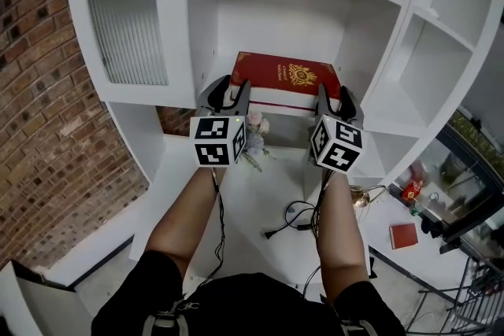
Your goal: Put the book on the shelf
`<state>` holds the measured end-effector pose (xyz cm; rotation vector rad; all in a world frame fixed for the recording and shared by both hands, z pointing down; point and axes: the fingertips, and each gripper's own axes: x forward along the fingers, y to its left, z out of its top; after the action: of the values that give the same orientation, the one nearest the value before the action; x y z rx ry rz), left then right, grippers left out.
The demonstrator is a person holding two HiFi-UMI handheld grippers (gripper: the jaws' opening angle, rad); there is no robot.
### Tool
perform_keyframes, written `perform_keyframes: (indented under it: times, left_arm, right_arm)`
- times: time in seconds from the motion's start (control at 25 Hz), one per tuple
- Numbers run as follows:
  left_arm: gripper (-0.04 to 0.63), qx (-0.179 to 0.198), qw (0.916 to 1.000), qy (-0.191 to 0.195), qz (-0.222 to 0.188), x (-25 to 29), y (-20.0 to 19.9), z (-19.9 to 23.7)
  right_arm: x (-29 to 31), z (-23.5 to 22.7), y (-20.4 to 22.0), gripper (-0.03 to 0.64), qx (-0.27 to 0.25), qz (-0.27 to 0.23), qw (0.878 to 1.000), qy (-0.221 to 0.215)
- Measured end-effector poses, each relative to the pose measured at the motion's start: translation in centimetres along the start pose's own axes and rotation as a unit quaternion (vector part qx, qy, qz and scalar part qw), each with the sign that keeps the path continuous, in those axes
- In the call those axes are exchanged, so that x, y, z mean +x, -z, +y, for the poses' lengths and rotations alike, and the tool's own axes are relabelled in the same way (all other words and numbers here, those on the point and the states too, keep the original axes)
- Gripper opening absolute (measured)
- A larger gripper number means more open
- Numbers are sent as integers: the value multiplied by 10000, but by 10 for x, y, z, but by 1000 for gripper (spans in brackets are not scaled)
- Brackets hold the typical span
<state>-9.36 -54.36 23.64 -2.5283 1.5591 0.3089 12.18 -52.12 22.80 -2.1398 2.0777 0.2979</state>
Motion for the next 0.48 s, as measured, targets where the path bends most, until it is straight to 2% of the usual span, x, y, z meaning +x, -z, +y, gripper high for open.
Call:
perform_keyframes:
  times: [0.16, 0.32, 0.4, 0.48]
  left_arm:
    - [149, 231, 9996, -147, 117, -9, -7, -4]
    - [129, 496, 9986, -101, -156, -34, -24, -22]
    - [90, 578, 9980, -89, -255, -50, -26, -30]
    - [49, 555, 9980, -83, -302, -65, -22, -36]
  right_arm:
    - [-8, 2, -3, 225, -48, -112, 9999, 97]
    - [-36, 6, -9, 197, -63, -421, 9991, 60]
    - [-52, 6, -5, 167, 78, -487, 9988, 16]
    - [-69, 6, 5, 104, 198, -475, 9987, -5]
